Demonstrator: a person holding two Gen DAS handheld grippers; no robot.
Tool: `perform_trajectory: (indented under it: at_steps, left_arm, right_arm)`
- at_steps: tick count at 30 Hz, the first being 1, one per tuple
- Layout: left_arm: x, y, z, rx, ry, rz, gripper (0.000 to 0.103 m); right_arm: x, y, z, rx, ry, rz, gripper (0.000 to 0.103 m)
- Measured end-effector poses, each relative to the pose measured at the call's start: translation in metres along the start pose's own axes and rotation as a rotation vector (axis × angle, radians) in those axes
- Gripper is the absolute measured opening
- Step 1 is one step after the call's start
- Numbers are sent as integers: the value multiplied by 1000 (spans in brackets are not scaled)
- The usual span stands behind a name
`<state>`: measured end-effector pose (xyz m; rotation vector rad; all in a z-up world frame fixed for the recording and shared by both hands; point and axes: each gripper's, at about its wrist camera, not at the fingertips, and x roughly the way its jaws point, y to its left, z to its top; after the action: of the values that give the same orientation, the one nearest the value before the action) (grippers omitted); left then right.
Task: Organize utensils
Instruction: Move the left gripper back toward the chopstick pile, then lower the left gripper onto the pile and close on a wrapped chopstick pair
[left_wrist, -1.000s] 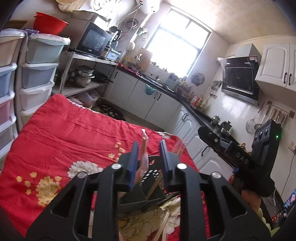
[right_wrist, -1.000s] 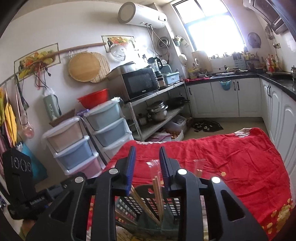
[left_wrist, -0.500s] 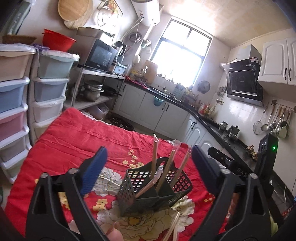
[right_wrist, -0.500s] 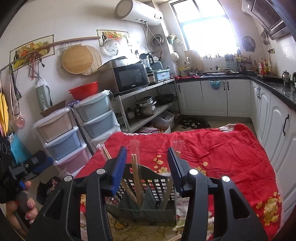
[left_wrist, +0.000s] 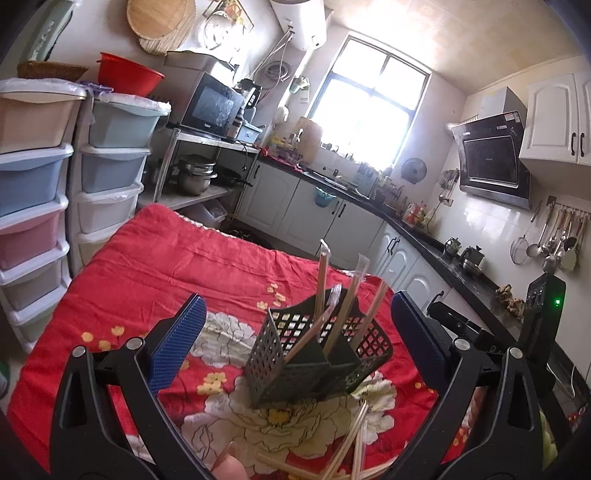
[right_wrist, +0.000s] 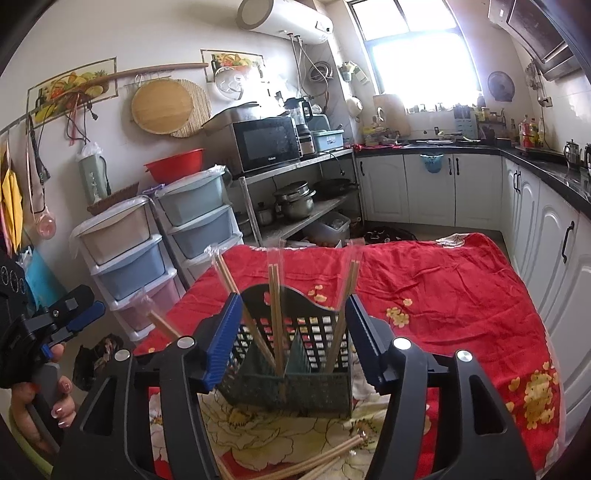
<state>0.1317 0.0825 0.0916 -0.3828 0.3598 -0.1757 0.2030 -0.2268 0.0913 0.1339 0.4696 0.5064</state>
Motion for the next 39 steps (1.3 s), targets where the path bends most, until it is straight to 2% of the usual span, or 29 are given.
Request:
perform_trajectory:
  at_steps: [23, 39]
  left_arm:
    - [-4, 11, -54, -29, 124, 32, 92]
    - [1, 30, -96, -42, 248, 50, 92]
  right_arm:
    - [-22, 4, -45, -3, 65, 12, 62]
    - [-9, -7, -79, 13, 171, -27, 63]
